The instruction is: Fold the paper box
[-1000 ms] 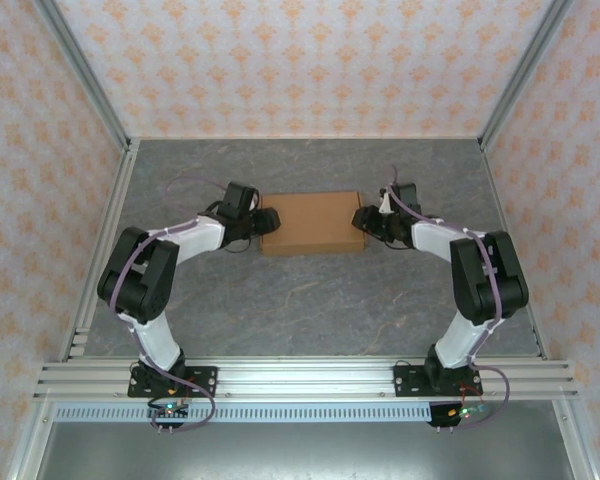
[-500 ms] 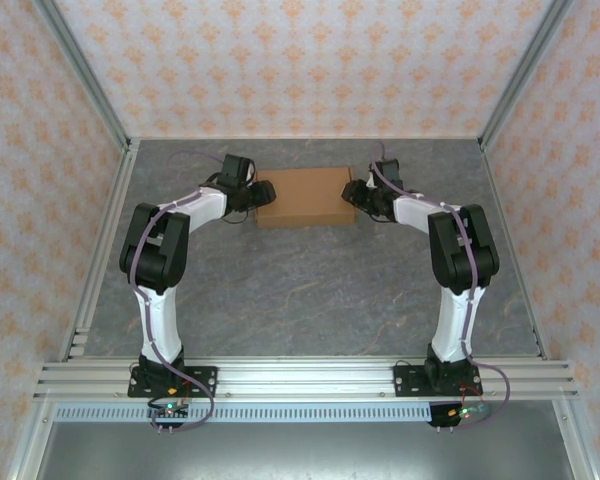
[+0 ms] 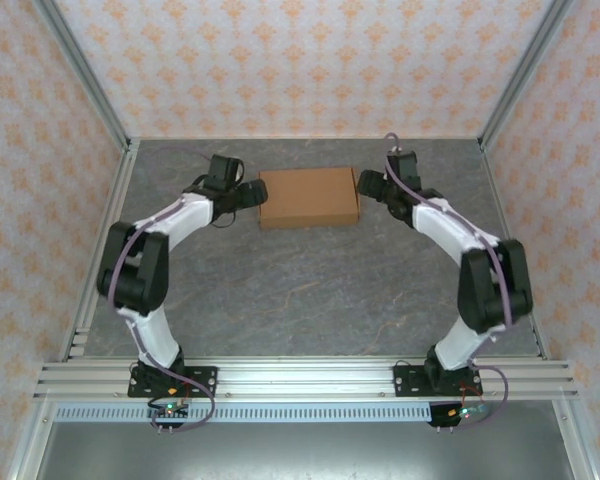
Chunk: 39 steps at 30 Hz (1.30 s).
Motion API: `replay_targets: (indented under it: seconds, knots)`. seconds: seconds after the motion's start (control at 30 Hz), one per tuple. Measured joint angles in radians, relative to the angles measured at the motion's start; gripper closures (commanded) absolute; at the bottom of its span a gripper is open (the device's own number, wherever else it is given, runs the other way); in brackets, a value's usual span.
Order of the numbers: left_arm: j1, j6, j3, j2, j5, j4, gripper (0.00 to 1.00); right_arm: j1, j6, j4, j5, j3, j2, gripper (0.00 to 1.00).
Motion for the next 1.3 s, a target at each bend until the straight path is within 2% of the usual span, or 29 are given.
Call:
replay_targets:
  seconds: [0.17, 0.23, 0.3, 0.4, 0.5, 0.63, 0.73, 0.83, 0.97, 1.2, 1.3]
  knots:
    - [0.005, 0.055, -0.27, -0.34, -0.165, 0.108, 0.01, -0.003, -0.114, 0.034, 0.219, -0.186, -0.293, 0.14]
    - [0.005, 0.078, -0.413, -0.483, -0.26, 0.164, 0.0, -0.02, -0.151, 0.075, 0.304, -0.286, -0.394, 0.06]
    - [0.005, 0.092, -0.521, -0.574, -0.348, 0.201, 0.0, -0.043, -0.18, 0.124, 0.369, -0.377, -0.452, 0.01]
    - [0.005, 0.108, -0.657, -0.678, -0.486, 0.23, 0.0, -0.072, -0.222, 0.222, 0.45, -0.512, -0.482, 0.01]
    - [0.014, 0.146, -0.759, -0.742, -0.572, 0.299, 0.0, -0.09, -0.261, 0.312, 0.501, -0.637, -0.48, 0.01]
    - [0.042, 0.228, -0.829, -0.713, -0.6, 0.429, 0.0, -0.119, -0.284, 0.443, 0.506, -0.738, -0.45, 0.01]
    - [0.088, 0.267, -0.829, -0.603, -0.572, 0.531, 0.0, -0.129, -0.3, 0.578, 0.485, -0.799, -0.396, 0.01]
    - [0.111, 0.286, -0.829, -0.5, -0.546, 0.614, 0.0, -0.135, -0.315, 0.687, 0.43, -0.843, -0.358, 0.01]
    - [0.119, 0.314, -0.829, -0.445, -0.512, 0.704, 0.0, -0.145, -0.322, 0.774, 0.352, -0.843, -0.322, 0.01]
    - [0.179, 0.341, -0.828, -0.304, -0.39, 0.877, 0.0, -0.156, -0.322, 0.926, 0.224, -0.824, -0.157, 0.01]
    - [0.179, 0.368, -0.822, -0.264, -0.308, 0.872, 0.0, -0.175, -0.322, 0.972, 0.19, -0.824, -0.108, 0.01]
